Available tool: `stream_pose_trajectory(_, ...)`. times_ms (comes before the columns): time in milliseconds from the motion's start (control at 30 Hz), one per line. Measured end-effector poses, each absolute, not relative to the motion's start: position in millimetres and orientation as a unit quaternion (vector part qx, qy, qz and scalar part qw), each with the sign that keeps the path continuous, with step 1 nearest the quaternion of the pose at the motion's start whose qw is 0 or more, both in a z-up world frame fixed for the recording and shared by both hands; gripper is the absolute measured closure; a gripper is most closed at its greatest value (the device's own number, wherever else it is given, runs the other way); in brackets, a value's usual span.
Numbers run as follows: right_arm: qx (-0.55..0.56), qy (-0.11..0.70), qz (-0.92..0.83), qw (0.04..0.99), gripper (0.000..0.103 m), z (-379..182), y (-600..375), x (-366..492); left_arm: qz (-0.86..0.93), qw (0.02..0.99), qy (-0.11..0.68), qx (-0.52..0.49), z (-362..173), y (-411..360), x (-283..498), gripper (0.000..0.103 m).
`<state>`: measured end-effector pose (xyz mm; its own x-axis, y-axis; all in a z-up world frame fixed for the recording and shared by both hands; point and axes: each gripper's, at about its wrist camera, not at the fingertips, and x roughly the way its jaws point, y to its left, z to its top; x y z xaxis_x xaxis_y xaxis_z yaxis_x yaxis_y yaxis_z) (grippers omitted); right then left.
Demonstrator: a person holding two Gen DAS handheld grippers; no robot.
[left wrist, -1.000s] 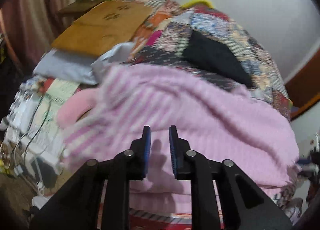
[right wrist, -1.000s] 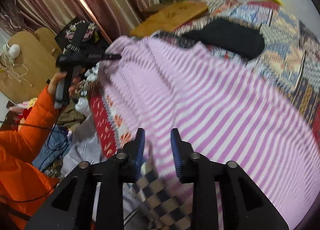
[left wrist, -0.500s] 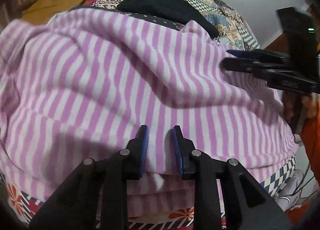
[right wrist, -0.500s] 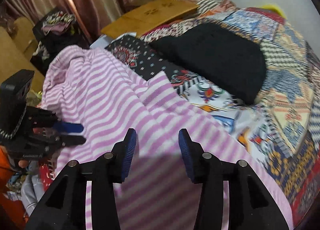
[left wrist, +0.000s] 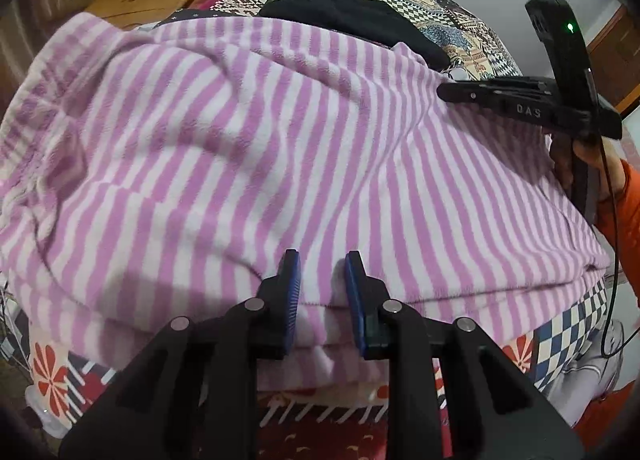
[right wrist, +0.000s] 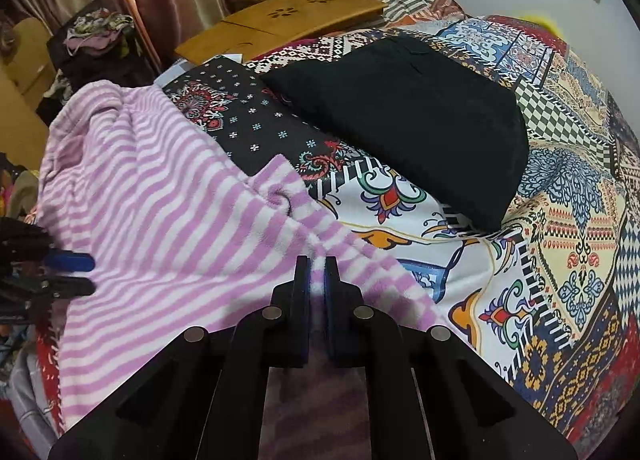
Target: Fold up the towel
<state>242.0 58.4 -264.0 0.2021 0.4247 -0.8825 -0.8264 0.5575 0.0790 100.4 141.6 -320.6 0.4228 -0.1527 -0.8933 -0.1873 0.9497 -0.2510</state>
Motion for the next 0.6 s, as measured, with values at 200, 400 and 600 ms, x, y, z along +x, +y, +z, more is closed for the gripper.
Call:
stream_pose_trajectory(200, -0.189, 0.478, 0.410, 0.753, 0.092, -236.4, 42.6, 236.8, 0.019, 0.830, 0.537, -0.154, -301.7, 141.6, 102.7, 0.078)
stream_pose_trajectory(400, -0.129, 0.443, 0.380, 0.802, 0.077, -177.5, -30.5, 214.3, 0.008, 0.856, 0.501, -0.125, -261.8, 124.2, 116.1, 0.071)
stream_pose_trajectory(600, -0.089, 0.408, 0.315, 0.852, 0.074, -138.0, -117.8, 178.9, -0.017, 0.881, 0.460, -0.105, -226.8, 87.4, 141.1, 0.064)
